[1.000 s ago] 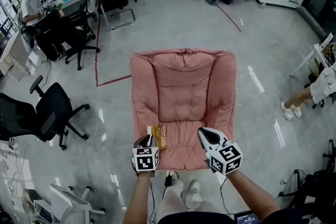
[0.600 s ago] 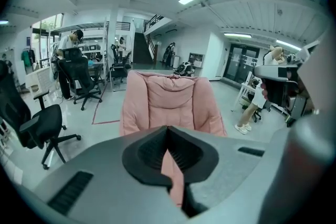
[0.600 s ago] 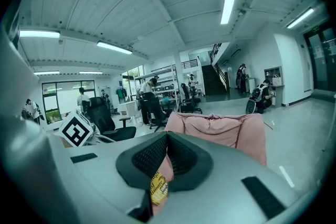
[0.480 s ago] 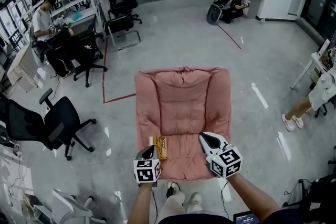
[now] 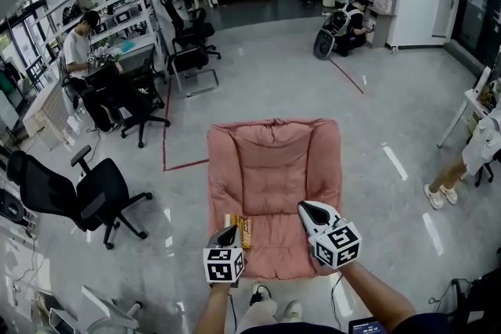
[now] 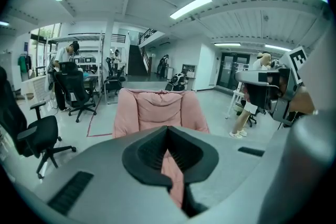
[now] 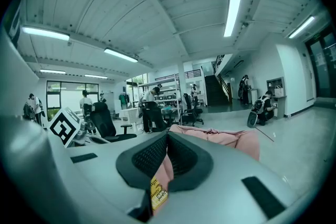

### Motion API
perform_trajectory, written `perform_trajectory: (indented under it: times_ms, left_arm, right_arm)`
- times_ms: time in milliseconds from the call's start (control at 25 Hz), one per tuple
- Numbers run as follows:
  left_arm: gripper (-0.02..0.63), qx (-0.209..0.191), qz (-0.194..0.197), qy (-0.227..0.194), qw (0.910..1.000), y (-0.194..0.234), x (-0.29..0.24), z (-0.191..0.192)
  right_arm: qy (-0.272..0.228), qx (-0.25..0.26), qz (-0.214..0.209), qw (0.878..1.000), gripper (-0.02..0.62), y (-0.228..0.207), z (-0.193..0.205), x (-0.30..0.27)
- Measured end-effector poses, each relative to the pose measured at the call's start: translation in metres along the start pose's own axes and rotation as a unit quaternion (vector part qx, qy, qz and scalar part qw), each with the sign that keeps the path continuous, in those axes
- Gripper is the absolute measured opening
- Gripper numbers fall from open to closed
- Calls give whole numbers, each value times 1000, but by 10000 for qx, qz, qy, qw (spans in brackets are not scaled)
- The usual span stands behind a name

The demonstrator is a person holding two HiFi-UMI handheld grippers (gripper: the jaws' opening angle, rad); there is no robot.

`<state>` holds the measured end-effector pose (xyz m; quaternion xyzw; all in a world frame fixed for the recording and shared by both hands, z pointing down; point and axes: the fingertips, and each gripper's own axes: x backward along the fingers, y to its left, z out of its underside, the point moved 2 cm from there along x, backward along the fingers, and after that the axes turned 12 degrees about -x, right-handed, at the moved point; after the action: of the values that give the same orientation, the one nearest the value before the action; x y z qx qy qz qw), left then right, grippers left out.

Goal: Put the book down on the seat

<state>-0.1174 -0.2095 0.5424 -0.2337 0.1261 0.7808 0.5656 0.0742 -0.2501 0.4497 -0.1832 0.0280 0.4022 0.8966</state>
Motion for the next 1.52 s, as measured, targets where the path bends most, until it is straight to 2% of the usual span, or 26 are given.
perform_trajectory:
  times_ms: [200,560,880,1280,1520]
  left_arm:
    - [5,-258,-50,-500,9984,-22,21,-27]
    - [5,-422,11,-1161,9923,-67,58,-62]
    - [5,-502,125,-1288,9903,-96,68,-68]
    - [5,-487,244,-1476,9875,-91,77,-80]
    - [5,-537,362,-1565,9856,-91,97,-78]
  right_arm:
    - [-180,145,-81,9997,18,0,-11,20]
    - [-323,285,-235,9988,18,5,-16,53]
    - [-378,311,-223,9986,18,1,-16,73]
    - [-503,244,-114,9984,18,5,-21,76]
    - [-557,222,-44,9982,18,24,-17,86]
